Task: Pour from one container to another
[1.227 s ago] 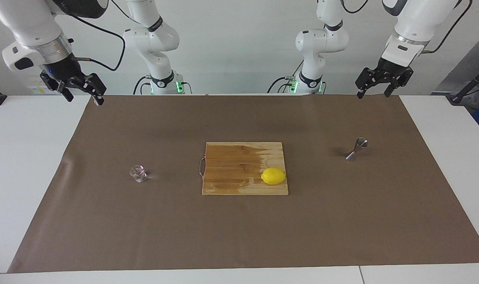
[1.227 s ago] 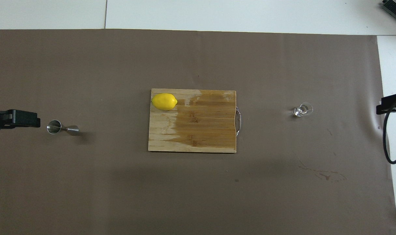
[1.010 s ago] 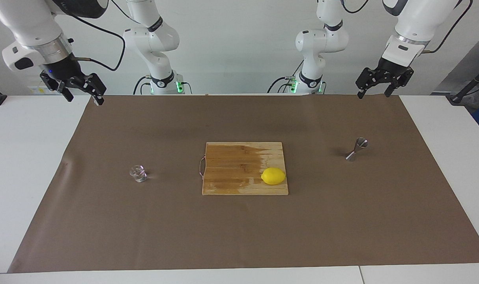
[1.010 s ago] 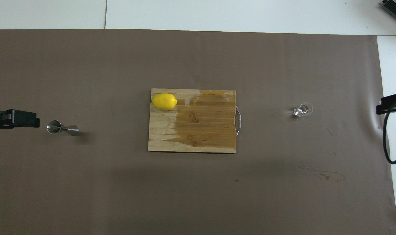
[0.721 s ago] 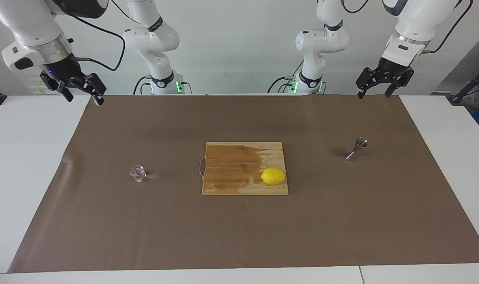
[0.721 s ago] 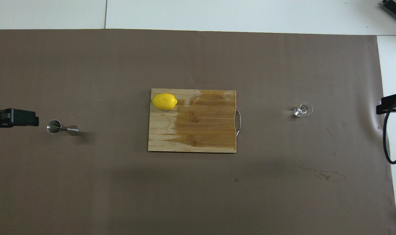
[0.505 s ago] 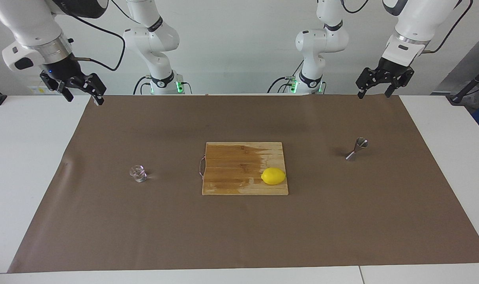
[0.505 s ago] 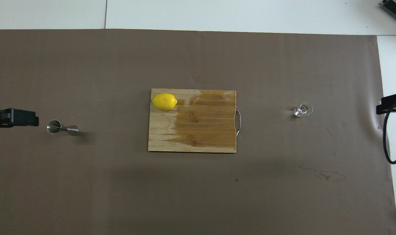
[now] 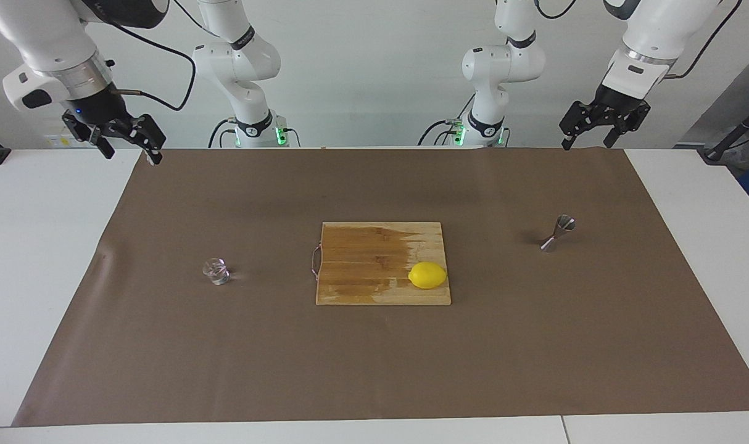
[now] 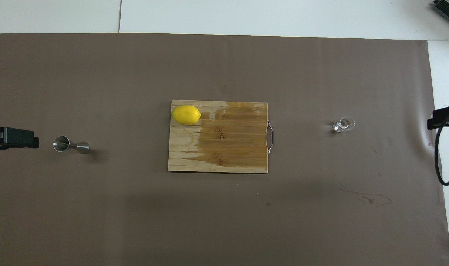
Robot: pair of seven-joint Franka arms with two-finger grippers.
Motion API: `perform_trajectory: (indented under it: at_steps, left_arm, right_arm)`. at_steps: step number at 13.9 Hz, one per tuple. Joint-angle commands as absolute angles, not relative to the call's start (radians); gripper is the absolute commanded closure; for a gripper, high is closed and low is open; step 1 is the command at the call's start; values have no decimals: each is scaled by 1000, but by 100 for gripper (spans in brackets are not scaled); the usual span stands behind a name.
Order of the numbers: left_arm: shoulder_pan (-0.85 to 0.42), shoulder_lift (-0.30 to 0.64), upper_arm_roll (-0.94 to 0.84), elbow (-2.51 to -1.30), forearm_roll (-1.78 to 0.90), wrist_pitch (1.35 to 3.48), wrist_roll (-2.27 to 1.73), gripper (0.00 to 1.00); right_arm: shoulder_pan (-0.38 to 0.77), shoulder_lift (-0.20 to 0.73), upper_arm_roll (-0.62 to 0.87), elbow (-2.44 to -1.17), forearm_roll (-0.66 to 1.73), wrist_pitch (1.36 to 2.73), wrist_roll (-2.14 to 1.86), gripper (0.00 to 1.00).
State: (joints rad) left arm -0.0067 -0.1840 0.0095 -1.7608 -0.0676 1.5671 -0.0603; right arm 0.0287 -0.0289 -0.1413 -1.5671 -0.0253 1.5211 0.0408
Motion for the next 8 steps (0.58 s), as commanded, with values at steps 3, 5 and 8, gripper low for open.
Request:
perform_trajectory:
  at_steps: [3,5,8]
  left_arm:
    - [103,9,12,-1557,-204,1398,-87,0]
    - [156,89,8,-1496,-280,1356,-101,0]
    - [221,219,3,-1417,-394,1295,-101,0]
  right_arm:
    - [17,6,-138,-1543,-9,1531,38,0]
    - [20,15,-138,-1543,-17,1542,44,0]
    - [29,21,-137,-1545,-11,1546,46,0]
